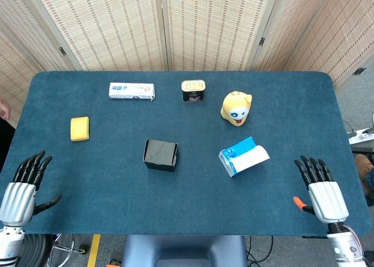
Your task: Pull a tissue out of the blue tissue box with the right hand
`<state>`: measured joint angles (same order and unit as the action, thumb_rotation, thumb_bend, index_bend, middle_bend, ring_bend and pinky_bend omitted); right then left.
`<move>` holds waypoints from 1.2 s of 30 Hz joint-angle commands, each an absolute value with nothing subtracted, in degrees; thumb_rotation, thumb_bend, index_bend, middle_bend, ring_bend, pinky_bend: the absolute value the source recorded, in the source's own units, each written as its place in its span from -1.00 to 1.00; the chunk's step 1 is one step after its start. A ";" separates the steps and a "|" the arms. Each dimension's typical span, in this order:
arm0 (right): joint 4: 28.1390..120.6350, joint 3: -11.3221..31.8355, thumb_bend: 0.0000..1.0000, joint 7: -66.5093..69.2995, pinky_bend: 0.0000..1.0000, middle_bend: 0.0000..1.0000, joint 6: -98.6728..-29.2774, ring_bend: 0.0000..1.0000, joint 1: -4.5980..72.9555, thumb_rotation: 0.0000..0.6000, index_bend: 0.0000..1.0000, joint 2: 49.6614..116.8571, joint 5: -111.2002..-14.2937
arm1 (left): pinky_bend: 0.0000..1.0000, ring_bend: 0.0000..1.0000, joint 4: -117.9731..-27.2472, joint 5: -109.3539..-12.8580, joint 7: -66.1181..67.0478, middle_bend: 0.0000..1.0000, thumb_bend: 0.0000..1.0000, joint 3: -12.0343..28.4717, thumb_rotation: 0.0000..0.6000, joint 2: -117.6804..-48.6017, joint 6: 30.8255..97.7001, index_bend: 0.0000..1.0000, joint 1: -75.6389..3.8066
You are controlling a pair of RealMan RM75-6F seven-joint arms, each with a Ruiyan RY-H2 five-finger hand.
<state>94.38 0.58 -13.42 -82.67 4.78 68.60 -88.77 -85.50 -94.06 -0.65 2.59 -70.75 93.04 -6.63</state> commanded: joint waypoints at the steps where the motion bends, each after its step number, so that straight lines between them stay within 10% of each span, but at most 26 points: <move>1: 94.36 0.58 -0.73 -13.40 -1.00 -1.00 -82.60 -1.00 4.81 1.00 -1.00 68.62 -88.72 | -0.73 -1.00 -85.52 -94.03 -0.66 -1.00 -0.56 2.59 1.00 -70.73 93.06 -1.00 -6.61; 19: 88.74 1.87 -0.74 -6.10 -0.98 -0.89 -83.64 -1.00 7.44 1.00 -1.00 71.44 -93.07 | -0.73 -1.00 -85.55 -93.80 -0.79 -1.00 -0.56 2.63 1.00 -70.68 92.75 -1.00 -6.71; 36: 88.48 9.24 -0.74 -18.71 -0.65 -0.52 -70.31 -0.80 18.44 1.00 -0.67 78.81 -83.91 | -0.72 -1.00 -85.83 -93.64 -2.02 -1.00 -0.56 2.82 1.00 -70.14 93.18 -1.00 -6.54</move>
<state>89.26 7.66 -15.93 -73.46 16.00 76.51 -86.64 -85.82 -93.63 -2.02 2.83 -70.16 93.17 -6.55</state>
